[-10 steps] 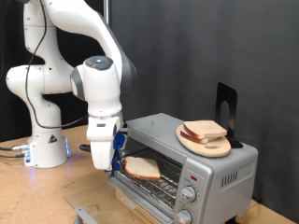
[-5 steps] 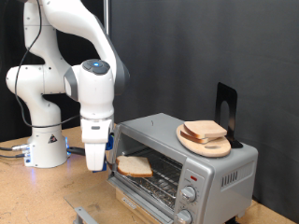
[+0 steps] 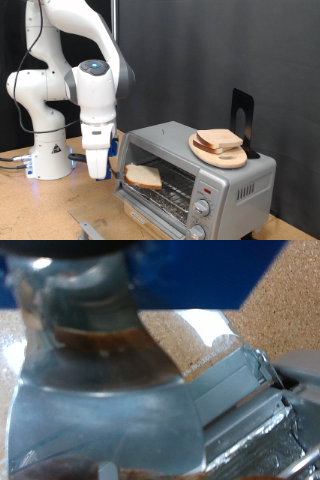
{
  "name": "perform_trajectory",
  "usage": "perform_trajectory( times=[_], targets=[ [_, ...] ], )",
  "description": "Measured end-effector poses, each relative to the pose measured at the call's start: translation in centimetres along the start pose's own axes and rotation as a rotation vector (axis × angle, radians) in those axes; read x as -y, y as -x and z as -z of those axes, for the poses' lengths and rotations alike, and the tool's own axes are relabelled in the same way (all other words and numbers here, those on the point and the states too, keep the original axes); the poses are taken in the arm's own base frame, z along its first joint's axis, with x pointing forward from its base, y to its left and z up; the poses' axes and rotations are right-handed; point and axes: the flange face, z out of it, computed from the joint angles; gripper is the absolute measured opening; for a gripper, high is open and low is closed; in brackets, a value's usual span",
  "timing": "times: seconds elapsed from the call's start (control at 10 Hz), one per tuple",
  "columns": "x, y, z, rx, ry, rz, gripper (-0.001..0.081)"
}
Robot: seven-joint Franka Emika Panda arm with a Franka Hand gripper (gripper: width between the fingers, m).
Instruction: Make a piece of toast with the oven
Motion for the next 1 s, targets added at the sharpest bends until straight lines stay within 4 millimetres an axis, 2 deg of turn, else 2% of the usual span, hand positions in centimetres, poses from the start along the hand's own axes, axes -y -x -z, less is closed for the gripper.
perform_trajectory(
  times=[0.4,0.7,1.0],
  targets=[
    [0.2,-0.2,0.9,-0.028,-0.010,-0.035,0.0391],
    [1.7,-2.4,1.0,-0.036,0.016,-0.119,0.0391],
    [3.1,-4.9,0.4,-0.051,0.011,-0.114,0.0391]
  ],
)
